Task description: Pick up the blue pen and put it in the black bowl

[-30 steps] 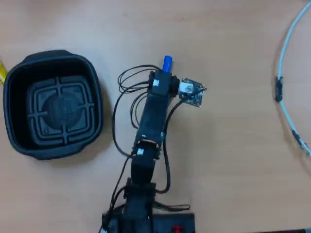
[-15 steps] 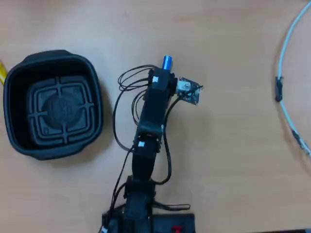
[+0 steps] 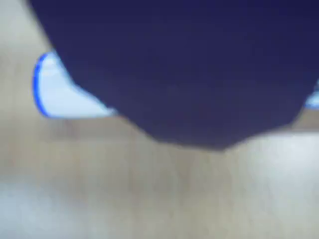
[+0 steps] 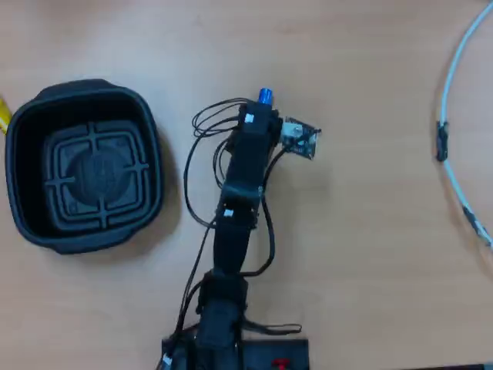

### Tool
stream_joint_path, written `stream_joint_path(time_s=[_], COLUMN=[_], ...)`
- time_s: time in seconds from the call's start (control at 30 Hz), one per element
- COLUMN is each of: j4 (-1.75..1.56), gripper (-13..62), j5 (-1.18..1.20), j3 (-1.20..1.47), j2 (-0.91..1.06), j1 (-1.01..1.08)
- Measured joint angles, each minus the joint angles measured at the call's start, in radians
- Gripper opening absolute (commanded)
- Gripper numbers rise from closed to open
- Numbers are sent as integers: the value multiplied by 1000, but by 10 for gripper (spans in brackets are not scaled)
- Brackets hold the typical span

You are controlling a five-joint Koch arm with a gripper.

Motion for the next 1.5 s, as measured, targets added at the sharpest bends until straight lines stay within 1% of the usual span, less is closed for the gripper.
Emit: stream_joint_path(time_s=[0.1,0.2,0.4,0.5,0.57,0.63,0.73,0.9,1.0,1.03,1.2,1.5], j4=[0,5,18,25,29,29,29,29,29,29,37,84], gripper=[395,396,386,381,353,308,213,28,-64,-78,-76,-76], j5=[0,0,5,75,132,167,175,187,213,227,270,273], j3=[-48,-92,-106,-124,-127,-135,-135,-138,-138,-138,-138,-138], j2=[-57,-101,-120,-137,-143,-149,-153,-155,-155,-155,-155,-155], j1=[0,2,2,2,3,3,3,-6,-3,-3,-3,-2])
